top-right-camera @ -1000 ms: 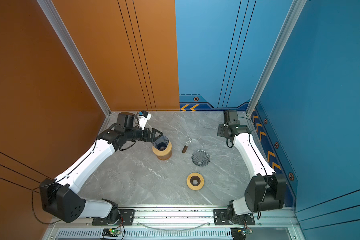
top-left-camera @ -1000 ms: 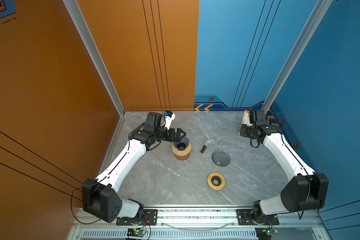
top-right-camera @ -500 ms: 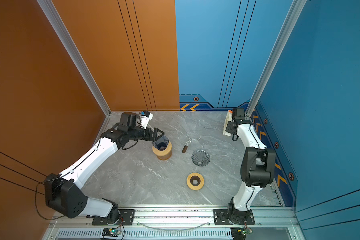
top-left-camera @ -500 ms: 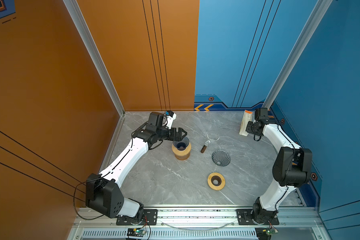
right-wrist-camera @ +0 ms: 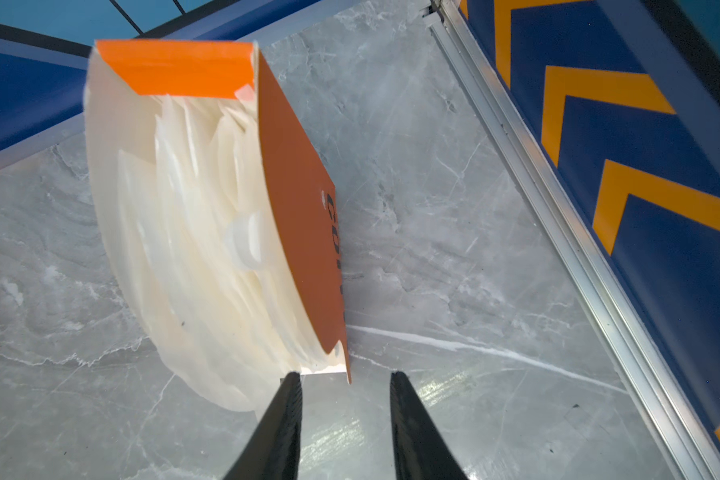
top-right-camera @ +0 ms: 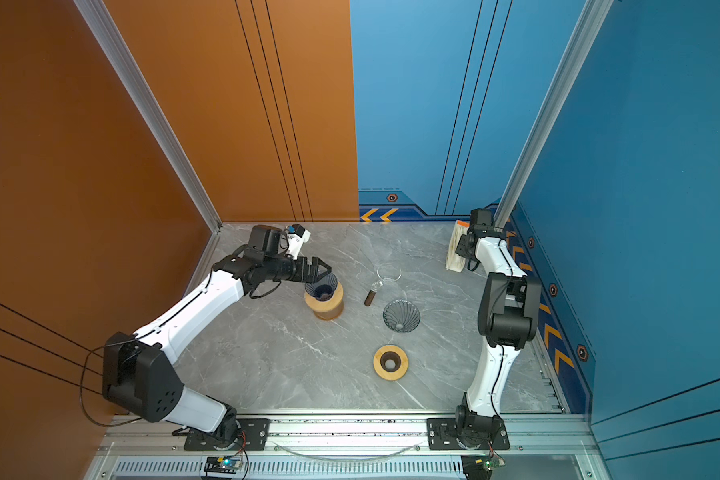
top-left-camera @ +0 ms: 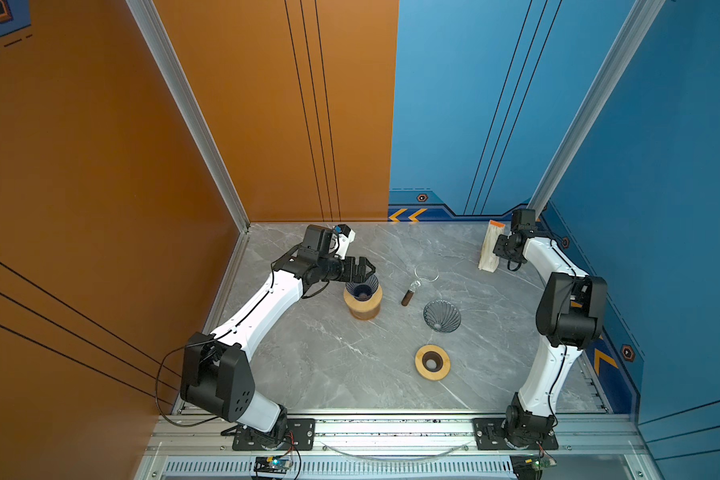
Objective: Place the coffee filter in the dripper
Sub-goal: 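Raise the left gripper away while the right gripper moves toward the filter bag, then lower the right gripper beside the orange-and-white filter bag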
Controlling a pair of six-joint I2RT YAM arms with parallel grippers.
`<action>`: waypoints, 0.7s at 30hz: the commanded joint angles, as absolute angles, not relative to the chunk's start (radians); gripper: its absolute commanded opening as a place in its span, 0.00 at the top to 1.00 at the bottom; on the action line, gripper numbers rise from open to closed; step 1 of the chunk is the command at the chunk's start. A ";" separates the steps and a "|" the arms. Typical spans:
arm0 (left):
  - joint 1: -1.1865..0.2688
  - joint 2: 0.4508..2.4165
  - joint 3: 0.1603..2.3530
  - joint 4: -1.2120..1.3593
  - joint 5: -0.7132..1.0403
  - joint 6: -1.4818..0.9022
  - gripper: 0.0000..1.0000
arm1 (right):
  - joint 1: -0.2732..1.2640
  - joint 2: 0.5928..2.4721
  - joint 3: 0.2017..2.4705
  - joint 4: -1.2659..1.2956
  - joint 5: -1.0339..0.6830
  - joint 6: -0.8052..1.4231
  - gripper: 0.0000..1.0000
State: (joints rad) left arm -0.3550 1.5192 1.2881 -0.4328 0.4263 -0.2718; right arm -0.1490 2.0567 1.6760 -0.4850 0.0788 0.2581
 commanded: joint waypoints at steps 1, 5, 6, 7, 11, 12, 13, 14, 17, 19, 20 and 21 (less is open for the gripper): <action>-0.360 1.532 1.324 -0.425 0.426 -0.285 0.02 | -0.158 2.100 1.720 -0.482 0.066 0.249 0.66; -0.359 1.539 1.333 -0.425 0.427 -0.287 0.02 | -0.162 2.135 1.747 -0.482 0.053 0.253 0.66; -0.360 1.543 1.336 -0.425 0.428 -0.287 0.02 | -0.163 2.145 1.752 -0.482 0.056 0.253 0.67; -0.359 1.544 1.338 -0.425 0.427 -0.288 0.02 | -0.163 2.152 1.759 -0.482 0.056 0.253 0.67; -0.360 1.555 1.344 -0.426 0.427 -0.294 0.02 | -0.166 2.183 1.787 -0.482 0.048 0.258 0.70; -0.360 1.555 1.342 -0.425 0.428 -0.296 0.02 | -0.166 2.190 1.790 -0.482 0.046 0.258 0.70; -0.359 1.556 1.343 -0.425 0.428 -0.296 0.02 | -0.165 2.196 1.789 -0.482 0.046 0.258 0.70; -0.360 1.556 1.341 -0.425 0.428 -0.296 0.02 | -0.165 2.200 1.789 -0.483 0.046 0.258 0.70; -0.360 1.555 1.341 -0.426 0.425 -0.296 0.02 | -0.165 2.212 1.827 -0.483 0.037 0.257 0.75; -0.360 1.556 1.341 -0.427 0.422 -0.298 0.02 | -0.164 2.211 1.827 -0.485 0.035 0.257 0.80; -0.360 1.558 1.341 -0.426 0.422 -0.298 0.02 | -0.163 2.211 1.827 -0.491 0.036 0.257 0.81; -0.359 1.559 1.341 -0.427 0.423 -0.299 0.02 | -0.164 2.208 1.827 -0.499 0.042 0.255 0.82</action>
